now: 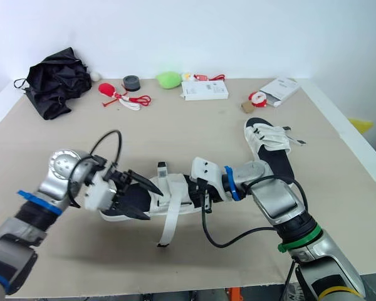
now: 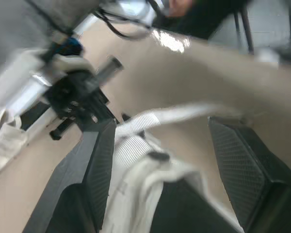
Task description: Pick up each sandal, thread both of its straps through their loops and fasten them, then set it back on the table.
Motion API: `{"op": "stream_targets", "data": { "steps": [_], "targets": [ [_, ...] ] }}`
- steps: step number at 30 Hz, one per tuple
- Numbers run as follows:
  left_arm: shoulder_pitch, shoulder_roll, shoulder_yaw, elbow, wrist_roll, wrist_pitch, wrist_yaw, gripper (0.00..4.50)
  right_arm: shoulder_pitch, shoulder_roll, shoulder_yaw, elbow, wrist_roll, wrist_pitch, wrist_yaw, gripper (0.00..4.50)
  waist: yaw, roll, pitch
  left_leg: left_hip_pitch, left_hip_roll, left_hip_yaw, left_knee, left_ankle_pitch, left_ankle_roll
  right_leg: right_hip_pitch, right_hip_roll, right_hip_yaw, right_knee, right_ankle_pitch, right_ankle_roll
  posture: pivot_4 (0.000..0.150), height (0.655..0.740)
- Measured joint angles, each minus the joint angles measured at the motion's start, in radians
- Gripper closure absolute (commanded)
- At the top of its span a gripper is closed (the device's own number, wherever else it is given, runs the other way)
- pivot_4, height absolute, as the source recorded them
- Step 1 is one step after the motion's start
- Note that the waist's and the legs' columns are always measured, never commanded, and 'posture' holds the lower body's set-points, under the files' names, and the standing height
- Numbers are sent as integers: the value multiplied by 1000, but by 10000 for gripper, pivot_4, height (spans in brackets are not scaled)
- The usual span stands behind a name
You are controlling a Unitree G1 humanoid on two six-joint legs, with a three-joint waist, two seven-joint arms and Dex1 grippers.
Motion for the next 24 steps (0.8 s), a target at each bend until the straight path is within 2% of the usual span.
{"op": "stream_targets", "data": {
  "steps": [1,2,3,5,6,9,13,17,24],
  "targets": [
    [8,29,11,-87,-63,147,21,14094,0,-1,0,1,0,0,1,45000,0,0,0,0,0,0,0,0,0,0,0,1,0,0,1,1500,7400],
    [9,31,13,-103,-76,171,26,14094,0,-1,0,2,0,0,1,45000,0,0,0,0,-1,0,0,0,0,1,0,1,0,0,1,1500,7400],
    [42,55,16,-192,-128,300,55,14094,-2,1,3,2,0,-3,0,45000,-1,0,0,0,-1,0,0,0,0,0,0,1,0,0,1,1500,7400],
    [104,136,1,-321,-195,500,84,14094,-2,4,5,1,2,-8,0,45000,-3,0,0,0,0,0,0,-1,0,0,1,2,0,-1,1,1500,7400],
    [155,220,-20,-406,-243,694,99,14094,-3,4,5,2,2,-9,2,45000,-3,2,0,1,0,0,0,-2,-1,0,1,2,1,-3,2,1500,7400],
    [244,315,-53,-486,-240,895,96,14094,-3,-1,3,6,2,-9,7,45000,0,2,1,2,0,0,0,-2,-1,1,1,1,1,-3,1,1500,7400],
    [308,296,-53,-488,-201,935,107,14094,-1,-2,1,9,1,-8,5,45000,2,3,1,2,0,-1,1,-2,-1,1,1,1,1,-3,1,1500,7400],
    [318,159,-40,-419,-147,950,209,14094,1,-5,1,6,2,-7,5,45000,3,4,0,2,-1,-1,1,-2,-1,2,0,1,1,-3,2,1500,7400],
    [313,69,-12,-400,-134,1097,332,14094,3,-5,1,-3,2,-2,6,45000,2,4,-1,2,-1,-1,1,-3,-1,2,0,1,1,-4,1,1500,7400]
  ]
}}
